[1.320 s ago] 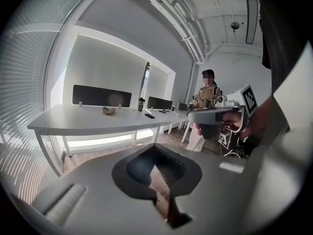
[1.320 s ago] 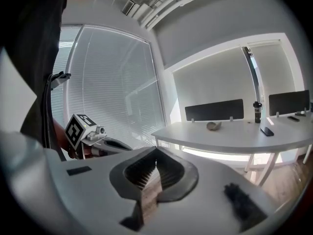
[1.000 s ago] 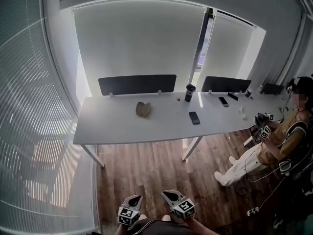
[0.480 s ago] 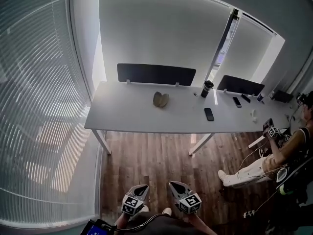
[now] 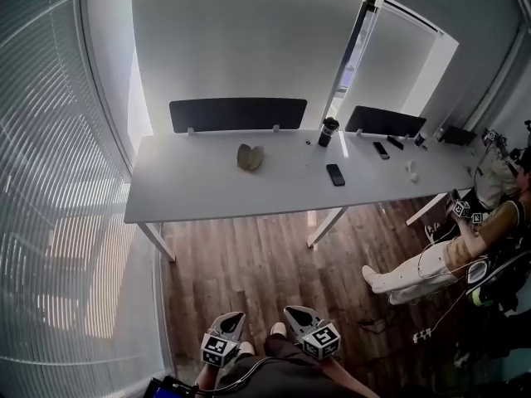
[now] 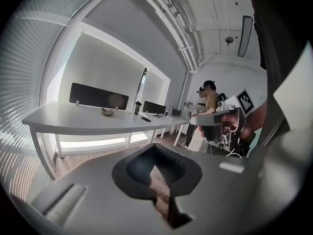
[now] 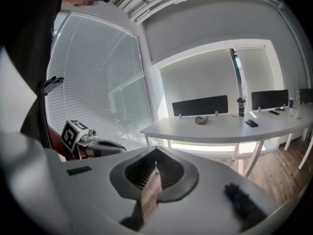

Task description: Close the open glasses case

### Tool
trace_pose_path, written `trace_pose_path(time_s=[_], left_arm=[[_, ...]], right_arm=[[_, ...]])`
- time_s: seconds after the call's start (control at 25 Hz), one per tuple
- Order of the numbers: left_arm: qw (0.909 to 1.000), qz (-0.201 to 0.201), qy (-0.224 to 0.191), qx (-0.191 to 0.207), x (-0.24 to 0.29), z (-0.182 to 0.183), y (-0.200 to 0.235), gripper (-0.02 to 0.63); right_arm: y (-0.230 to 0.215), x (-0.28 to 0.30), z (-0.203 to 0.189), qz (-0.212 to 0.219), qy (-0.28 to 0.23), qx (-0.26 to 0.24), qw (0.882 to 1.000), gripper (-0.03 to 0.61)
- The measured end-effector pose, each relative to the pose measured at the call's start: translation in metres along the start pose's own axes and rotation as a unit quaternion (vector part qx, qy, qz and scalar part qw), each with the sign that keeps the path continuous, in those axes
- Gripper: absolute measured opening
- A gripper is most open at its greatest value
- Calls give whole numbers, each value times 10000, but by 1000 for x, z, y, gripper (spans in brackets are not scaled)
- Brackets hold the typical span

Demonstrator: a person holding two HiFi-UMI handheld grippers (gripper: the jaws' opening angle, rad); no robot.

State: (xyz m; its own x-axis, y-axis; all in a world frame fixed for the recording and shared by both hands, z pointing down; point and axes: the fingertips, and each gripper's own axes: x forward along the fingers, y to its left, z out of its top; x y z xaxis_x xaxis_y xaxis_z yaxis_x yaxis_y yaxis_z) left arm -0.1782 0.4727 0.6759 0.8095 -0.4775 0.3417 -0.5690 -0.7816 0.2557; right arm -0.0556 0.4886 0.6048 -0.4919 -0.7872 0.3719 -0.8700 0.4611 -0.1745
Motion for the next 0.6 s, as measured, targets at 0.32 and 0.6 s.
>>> trace_pose_path(time_s=[0.32,0.6], left_arm=[[9993,233,-225,179,14,20,20,6],[9983,561,21,143,61,33,39,6]], right_arm=[[-10,40,6,381,-90,-28,9992,8],[-64,70,5,805,38,52,9967,6]])
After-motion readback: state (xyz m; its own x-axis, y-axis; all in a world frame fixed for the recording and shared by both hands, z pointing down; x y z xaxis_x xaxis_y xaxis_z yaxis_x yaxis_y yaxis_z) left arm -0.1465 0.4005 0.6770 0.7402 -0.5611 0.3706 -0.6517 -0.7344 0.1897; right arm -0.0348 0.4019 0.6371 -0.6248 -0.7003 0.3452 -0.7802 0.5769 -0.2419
